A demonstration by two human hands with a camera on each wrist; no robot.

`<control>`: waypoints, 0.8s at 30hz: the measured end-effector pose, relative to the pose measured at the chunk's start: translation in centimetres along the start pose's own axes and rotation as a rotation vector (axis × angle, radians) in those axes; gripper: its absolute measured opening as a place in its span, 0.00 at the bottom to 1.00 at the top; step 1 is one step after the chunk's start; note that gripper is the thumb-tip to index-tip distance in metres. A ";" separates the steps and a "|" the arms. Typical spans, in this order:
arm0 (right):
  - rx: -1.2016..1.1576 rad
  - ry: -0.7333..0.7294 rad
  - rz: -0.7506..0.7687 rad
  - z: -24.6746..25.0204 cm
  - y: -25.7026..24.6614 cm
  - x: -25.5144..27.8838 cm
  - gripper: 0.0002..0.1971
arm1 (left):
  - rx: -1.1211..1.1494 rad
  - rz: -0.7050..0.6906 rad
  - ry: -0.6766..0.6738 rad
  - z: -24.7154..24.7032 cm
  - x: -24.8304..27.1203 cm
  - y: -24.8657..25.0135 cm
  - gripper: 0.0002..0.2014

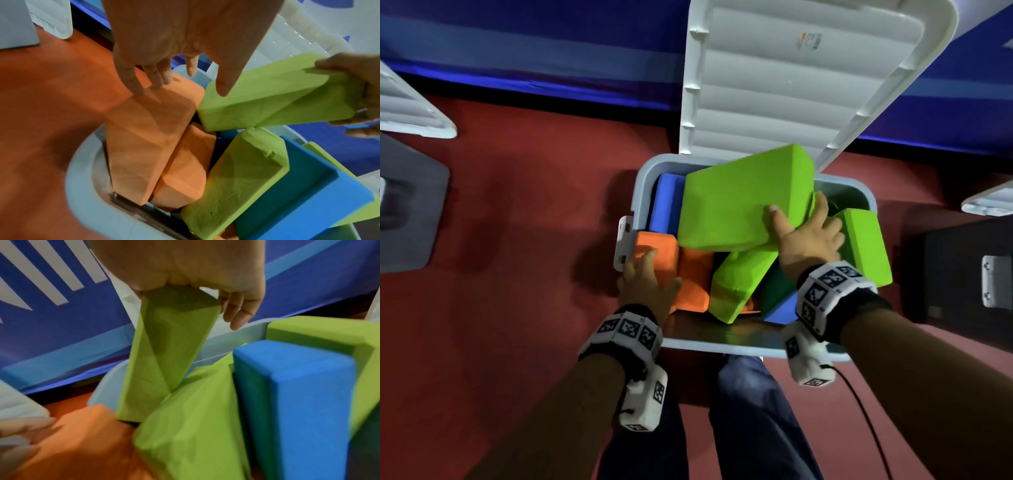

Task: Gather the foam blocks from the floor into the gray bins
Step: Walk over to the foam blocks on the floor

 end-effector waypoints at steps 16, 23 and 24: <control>-0.232 -0.087 -0.058 2.8 3.7 6.5 0.23 | -0.011 -0.076 0.015 7.4 4.4 4.6 0.28; -0.330 -0.182 0.007 4.0 2.0 13.4 0.15 | -0.023 -0.196 -0.012 11.1 8.1 8.5 0.26; -0.360 -0.177 0.007 4.0 1.9 14.3 0.13 | -0.042 -0.209 -0.021 11.2 8.6 8.7 0.26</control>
Point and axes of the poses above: each hand's wrist, its own x-axis away from the middle knuckle, its own z-axis out of the back of the hand, y = z × x, the point moved 9 cm from there along -x, towards the middle knuckle, and after that the axes turned 8 degrees about -y, right-handed, at the moved point
